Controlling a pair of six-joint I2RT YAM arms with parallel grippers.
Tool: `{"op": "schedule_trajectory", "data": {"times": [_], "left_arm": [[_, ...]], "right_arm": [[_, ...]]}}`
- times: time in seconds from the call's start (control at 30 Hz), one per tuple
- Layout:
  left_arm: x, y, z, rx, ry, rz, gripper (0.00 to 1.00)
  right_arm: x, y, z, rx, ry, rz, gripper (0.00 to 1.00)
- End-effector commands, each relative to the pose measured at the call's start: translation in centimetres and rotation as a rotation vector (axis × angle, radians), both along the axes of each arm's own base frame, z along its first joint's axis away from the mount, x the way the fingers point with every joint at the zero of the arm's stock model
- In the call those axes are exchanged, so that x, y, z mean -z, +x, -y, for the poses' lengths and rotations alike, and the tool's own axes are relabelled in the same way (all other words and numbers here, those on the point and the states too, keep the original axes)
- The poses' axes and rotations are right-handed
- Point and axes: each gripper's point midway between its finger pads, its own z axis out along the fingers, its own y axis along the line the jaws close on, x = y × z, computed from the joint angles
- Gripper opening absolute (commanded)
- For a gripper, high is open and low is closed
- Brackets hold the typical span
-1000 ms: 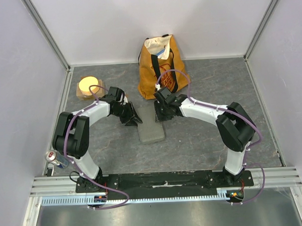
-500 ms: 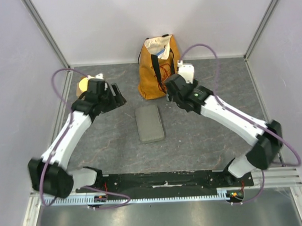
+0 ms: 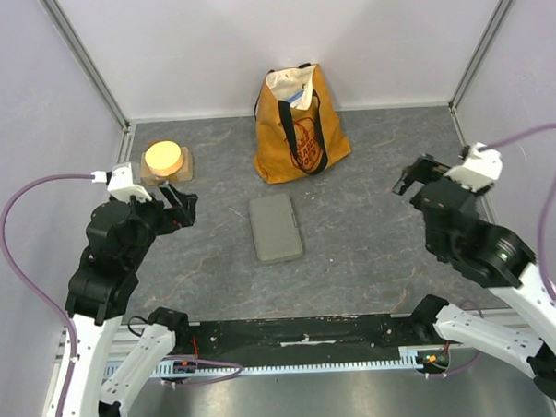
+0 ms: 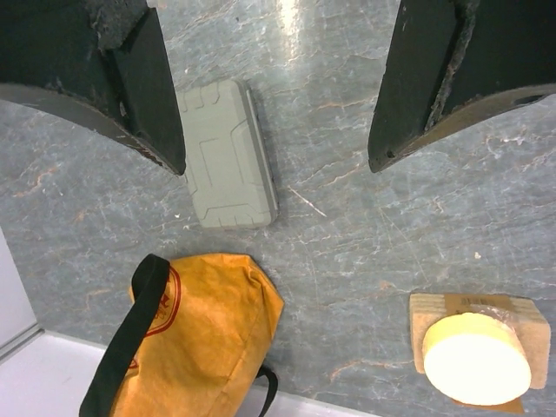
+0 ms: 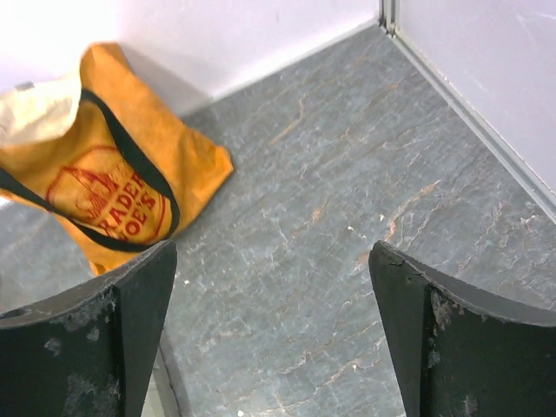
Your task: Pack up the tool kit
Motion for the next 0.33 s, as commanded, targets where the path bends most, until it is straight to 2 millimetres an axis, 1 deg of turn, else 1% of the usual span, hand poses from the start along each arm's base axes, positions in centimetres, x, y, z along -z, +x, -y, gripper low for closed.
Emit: {"op": "schedule_trajectory", "data": {"times": [0.0, 0.07, 0.13, 0.3], "left_arm": [[-0.2, -1.4, -0.7, 0.026, 0.079, 0.002, 0.91], [-1.0, -1.8, -1.0, 0.015, 0.079, 0.025, 0.91], [-1.5, -2.1, -1.2, 0.009, 0.078, 0.039, 0.91], [-1.6, -2.5, -1.9, -0.020, 0.087, 0.034, 0.92]], "right_arm": [[-1.2, -1.6, 2.8, 0.080, 0.015, 0.056, 0.98], [-1.7, -2.0, 3.2, 0.082, 0.030, 0.071, 0.98], [-2.1, -2.1, 3.2, 0.075, 0.045, 0.079, 0.98], [-1.7, -1.8, 2.4, 0.052, 0.052, 0.062, 0.98]]}}
